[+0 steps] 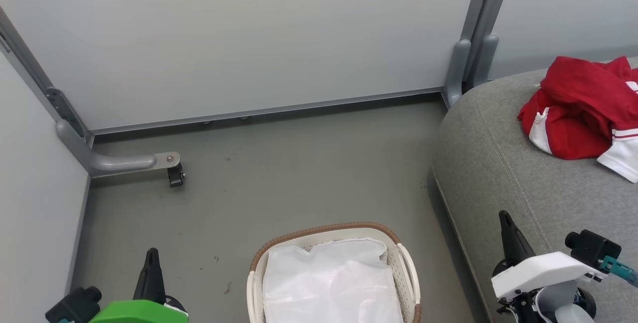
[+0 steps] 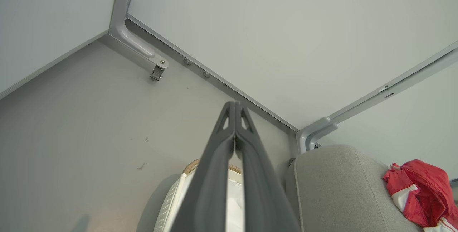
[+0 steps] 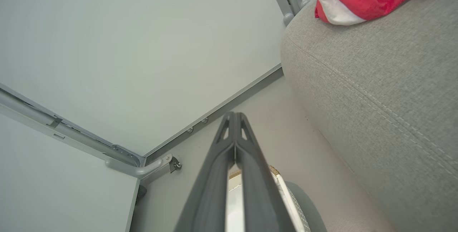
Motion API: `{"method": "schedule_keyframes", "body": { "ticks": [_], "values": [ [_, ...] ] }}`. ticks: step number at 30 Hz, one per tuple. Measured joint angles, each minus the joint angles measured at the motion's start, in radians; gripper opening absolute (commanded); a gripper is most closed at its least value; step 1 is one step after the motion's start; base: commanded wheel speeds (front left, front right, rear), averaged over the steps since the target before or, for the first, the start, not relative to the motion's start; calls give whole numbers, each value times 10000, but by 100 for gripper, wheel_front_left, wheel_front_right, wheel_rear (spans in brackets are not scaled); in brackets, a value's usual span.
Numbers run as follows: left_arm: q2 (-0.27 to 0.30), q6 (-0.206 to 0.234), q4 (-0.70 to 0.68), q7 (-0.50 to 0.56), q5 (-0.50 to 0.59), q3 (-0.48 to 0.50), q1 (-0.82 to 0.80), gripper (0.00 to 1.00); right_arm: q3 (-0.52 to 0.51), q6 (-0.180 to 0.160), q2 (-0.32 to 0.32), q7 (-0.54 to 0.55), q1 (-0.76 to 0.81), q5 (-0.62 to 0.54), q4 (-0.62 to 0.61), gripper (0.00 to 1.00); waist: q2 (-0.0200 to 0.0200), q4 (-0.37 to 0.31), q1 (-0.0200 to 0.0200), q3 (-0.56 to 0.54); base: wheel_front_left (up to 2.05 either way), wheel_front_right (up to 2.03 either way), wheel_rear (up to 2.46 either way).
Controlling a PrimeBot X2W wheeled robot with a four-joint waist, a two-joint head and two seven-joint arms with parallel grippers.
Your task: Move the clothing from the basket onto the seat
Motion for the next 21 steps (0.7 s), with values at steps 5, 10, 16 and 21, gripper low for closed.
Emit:
{"method": "schedule_keyframes", "body": {
  "ticks": [5, 10, 16, 21],
  "values": [
    [0, -23, -29, 196, -656, 90, -123, 0, -100, 0, 0, 194, -5, 711, -63, 0, 0, -7, 0, 9, 0, 0, 0],
    [0, -36, -58, 366, -1241, 180, -196, 0, -176, 0, -4, 336, -18, 1354, -113, 0, 0, -14, 0, 18, 0, 0, 0],
    [0, -104, -90, 571, -1967, 274, -331, 0, -268, 0, -8, 546, -43, 2136, -180, 0, 0, -23, 0, 30, 0, 0, 0],
    [0, -121, -117, 711, -2481, 334, -412, 0, -341, 0, -13, 711, -55, 2713, -224, 0, 0, -29, 0, 38, 0, 0, 0]
  ]
}}
